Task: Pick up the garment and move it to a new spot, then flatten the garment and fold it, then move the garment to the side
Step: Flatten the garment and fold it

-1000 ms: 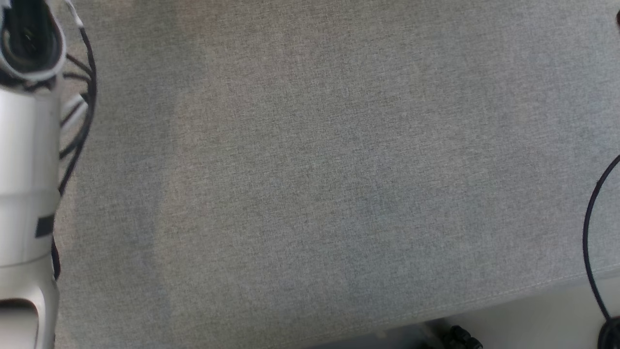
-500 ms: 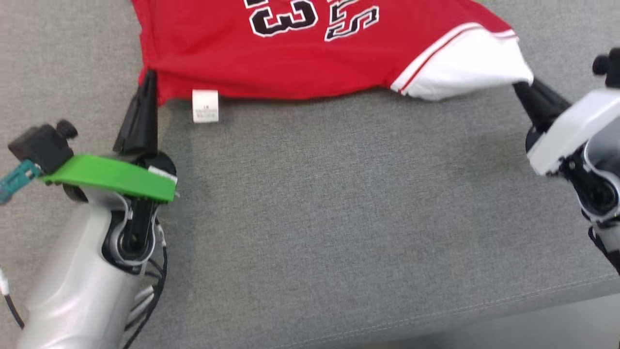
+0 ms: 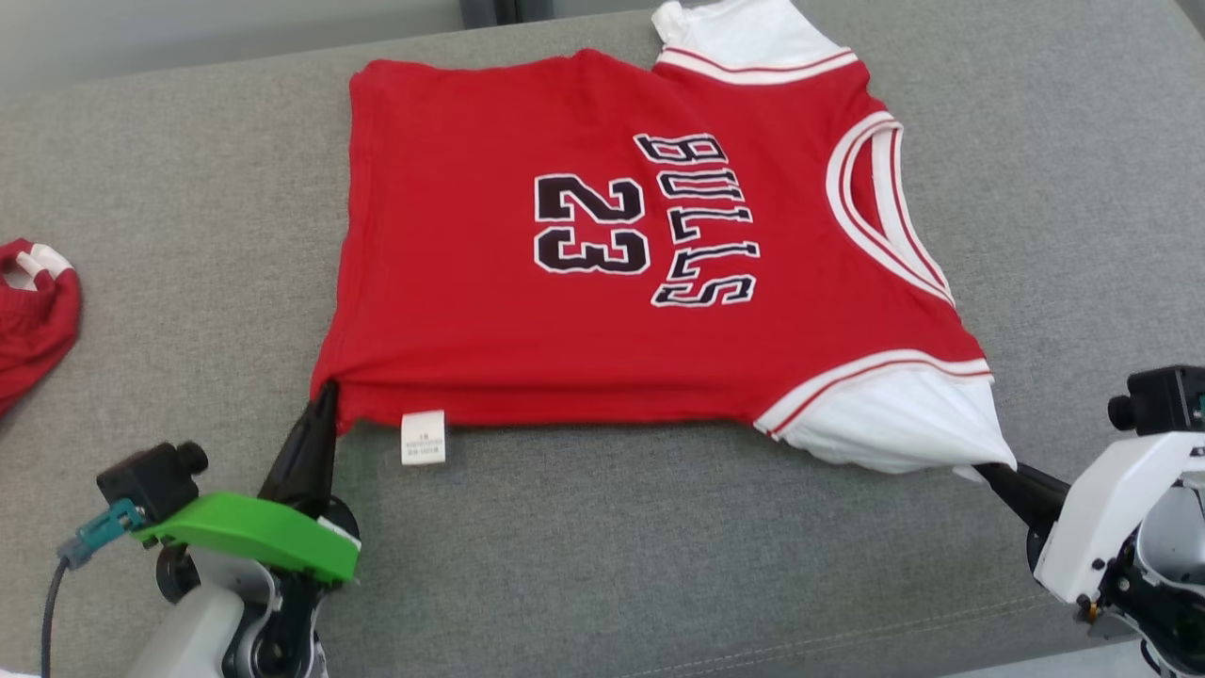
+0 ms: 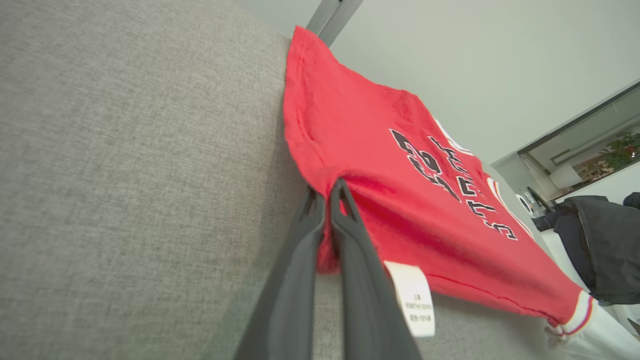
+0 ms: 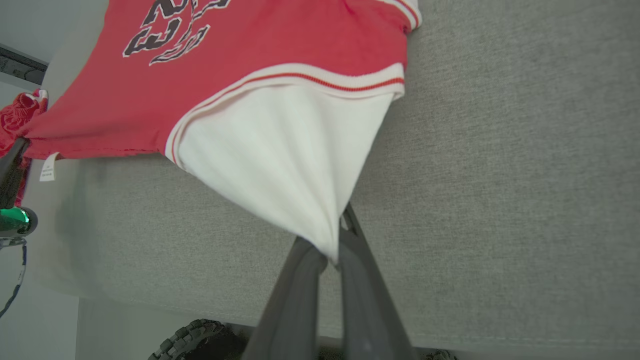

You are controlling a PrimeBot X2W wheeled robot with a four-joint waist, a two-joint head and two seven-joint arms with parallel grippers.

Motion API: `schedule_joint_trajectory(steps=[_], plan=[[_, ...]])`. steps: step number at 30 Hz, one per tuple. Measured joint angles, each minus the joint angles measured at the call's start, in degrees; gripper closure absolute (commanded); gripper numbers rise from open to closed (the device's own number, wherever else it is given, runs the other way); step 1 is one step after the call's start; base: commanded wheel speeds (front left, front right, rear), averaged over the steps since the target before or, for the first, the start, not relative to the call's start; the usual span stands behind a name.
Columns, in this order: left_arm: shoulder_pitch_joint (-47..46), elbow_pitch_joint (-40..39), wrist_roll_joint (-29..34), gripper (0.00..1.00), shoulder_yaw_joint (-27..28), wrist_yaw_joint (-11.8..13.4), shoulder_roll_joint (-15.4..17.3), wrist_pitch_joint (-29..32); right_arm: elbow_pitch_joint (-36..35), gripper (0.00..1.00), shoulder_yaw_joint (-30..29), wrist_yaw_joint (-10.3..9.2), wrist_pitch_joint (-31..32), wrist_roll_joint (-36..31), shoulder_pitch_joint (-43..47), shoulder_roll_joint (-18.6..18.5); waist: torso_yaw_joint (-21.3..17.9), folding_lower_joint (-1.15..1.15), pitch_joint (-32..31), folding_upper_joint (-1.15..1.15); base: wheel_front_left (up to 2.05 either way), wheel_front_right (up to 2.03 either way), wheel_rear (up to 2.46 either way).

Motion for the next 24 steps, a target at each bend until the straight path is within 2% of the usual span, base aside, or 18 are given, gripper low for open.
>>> schedule_joint_trajectory(steps=[5, 8, 17, 24], plan=[[6.2, -3.6, -0.8, 1.00, -0.6, 2.0, 0.3, 0.6, -5.0, 1.00, -4.7, 0.00, 5.3, -4.9, 4.3, 6.6, 0.6, 0.00, -1.9, 0.00, 0.00, 0.00, 0.00], [10.3, -6.5, -1.8, 1.00, -0.9, 3.5, 0.4, 1.0, -6.7, 1.00, -6.7, -0.01, 7.1, -7.1, 5.7, 9.2, 1.0, 0.00, -2.6, 0.00, 0.00, 0.00, 0.00], [20.0, -13.9, -4.3, 1.00, -1.8, 7.7, 1.8, 3.3, -7.0, 1.00, -10.4, -0.01, 11.4, -12.1, 7.6, 11.7, 2.5, 0.00, -4.2, 0.00, 0.00, 0.00, 0.00], [19.0, -17.3, -3.7, 1.00, -3.1, 8.6, 1.9, 5.2, -6.8, 1.00, -10.5, -0.01, 12.4, -12.0, 6.3, 12.7, 3.9, 0.00, -4.6, 0.00, 0.00, 0.00, 0.00]])
